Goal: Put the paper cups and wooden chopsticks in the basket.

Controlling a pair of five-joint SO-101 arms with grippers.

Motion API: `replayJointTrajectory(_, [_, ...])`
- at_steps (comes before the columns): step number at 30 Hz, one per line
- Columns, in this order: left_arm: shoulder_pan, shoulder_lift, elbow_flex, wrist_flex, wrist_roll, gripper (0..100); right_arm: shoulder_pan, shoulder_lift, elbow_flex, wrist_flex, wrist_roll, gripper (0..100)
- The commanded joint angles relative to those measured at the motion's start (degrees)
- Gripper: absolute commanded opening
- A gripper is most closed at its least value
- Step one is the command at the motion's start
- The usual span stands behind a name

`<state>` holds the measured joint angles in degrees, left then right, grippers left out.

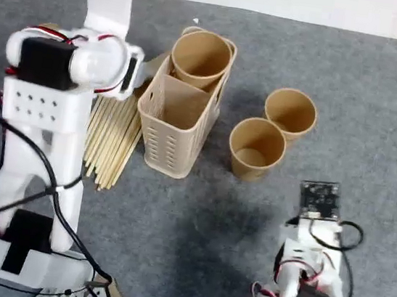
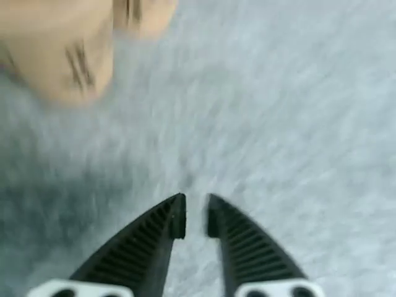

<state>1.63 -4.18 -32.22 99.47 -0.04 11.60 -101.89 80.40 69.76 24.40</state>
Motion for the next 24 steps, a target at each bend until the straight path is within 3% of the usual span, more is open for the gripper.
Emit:
replayJointTrajectory(1, [-3.8, -1.8, 12.2, -2.6, 1.3, 18, -3.0, 10.7, -14.6, 1.7, -2.3, 16.4])
replayJointTrajectory(10, [-5.3, -21.8, 55.3, -29.5, -1.8, 18, -8.7, 74.2, -59.2, 1.4, -7.3, 16.4])
replayJointTrajectory(15, [-12.9, -33.5, 76.4, -46.0, -3.2, 18, -11.2, 101.9, -86.5, 4.9, -10.7, 16.4])
replayJointTrajectory(19, [-16.8, -36.6, 83.7, -51.9, -3.2, 18, -11.0, 117.9, -106.5, 10.5, -13.0, 16.4])
replayJointTrajectory(24, [-16.8, -36.6, 86.1, -54.0, -4.6, 18, -10.8, 132.5, -123.5, 16.8, -13.1, 16.4])
